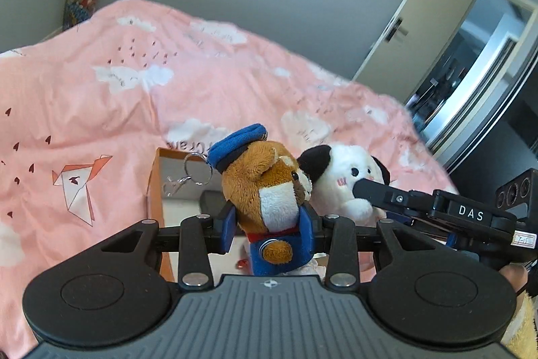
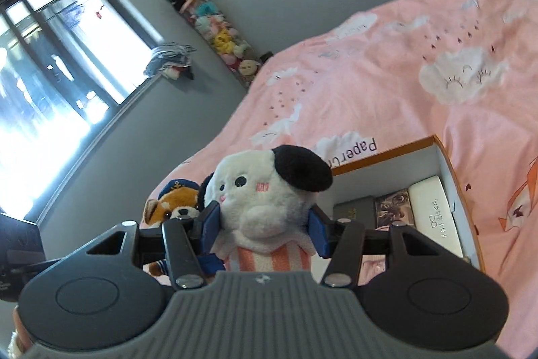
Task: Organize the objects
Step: 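Lift and carry both plush toys over the orange box with both grippers, then lower both plush toys into the orange box and open both grippers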
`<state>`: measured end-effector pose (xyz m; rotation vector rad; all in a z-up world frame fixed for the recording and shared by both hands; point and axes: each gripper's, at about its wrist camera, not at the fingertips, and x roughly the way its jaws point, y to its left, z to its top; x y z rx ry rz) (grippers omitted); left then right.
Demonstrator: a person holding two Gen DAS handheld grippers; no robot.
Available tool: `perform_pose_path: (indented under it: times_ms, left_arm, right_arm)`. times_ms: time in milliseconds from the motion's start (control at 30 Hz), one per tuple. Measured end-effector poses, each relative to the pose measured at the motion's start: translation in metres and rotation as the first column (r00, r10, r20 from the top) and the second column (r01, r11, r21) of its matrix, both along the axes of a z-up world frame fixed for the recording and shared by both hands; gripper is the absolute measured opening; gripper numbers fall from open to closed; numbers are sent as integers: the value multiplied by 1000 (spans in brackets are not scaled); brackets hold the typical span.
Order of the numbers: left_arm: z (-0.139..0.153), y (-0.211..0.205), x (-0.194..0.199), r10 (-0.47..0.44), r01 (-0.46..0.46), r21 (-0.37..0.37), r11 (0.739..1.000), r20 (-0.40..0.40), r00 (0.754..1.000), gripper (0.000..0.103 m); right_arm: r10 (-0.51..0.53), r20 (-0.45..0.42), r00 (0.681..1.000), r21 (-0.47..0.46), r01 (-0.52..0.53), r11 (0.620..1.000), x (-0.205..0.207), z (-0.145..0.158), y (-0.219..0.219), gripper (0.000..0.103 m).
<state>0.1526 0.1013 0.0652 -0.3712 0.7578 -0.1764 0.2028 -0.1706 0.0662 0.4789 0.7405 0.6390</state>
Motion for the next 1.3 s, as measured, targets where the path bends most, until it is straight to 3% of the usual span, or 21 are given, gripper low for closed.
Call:
perform_pose_path:
  times_ms: [267, 400, 600, 767, 900, 1100, 1300]
  left_arm:
    - [-60, -13, 45, 2, 33, 161, 986, -213, 977, 43]
    - [-73, -14, 56, 0, 66, 224, 972, -281, 960, 43]
    - [-92, -17, 68, -10, 127, 287, 949, -377, 926, 43]
    - [-99, -27, 70, -37, 181, 322, 929, -407, 913, 43]
    - [-104, -36, 75, -49, 234, 378, 896, -440, 897, 44]
    - [-108, -51, 74, -93, 335, 468, 818, -467, 879, 47]
    - [-100, -53, 68, -170, 409, 488, 771, -461, 871, 52]
  right_arm:
    - [-9, -215, 977, -42, 0, 999, 49, -75, 25, 56]
    - [8, -309, 951, -44, -23, 999, 65, -103, 33, 56]
    - [65, -381, 923, -87, -105, 991, 75, -127, 48, 56]
    - [66, -405, 912, -145, -135, 980, 78, -141, 58, 56]
    - [75, -407, 910, -195, -167, 967, 79, -139, 66, 56]
    - [93, -415, 905, -239, -207, 949, 80, -141, 77, 57]
    - [113, -370, 922, -257, -218, 942, 76, -128, 72, 60]
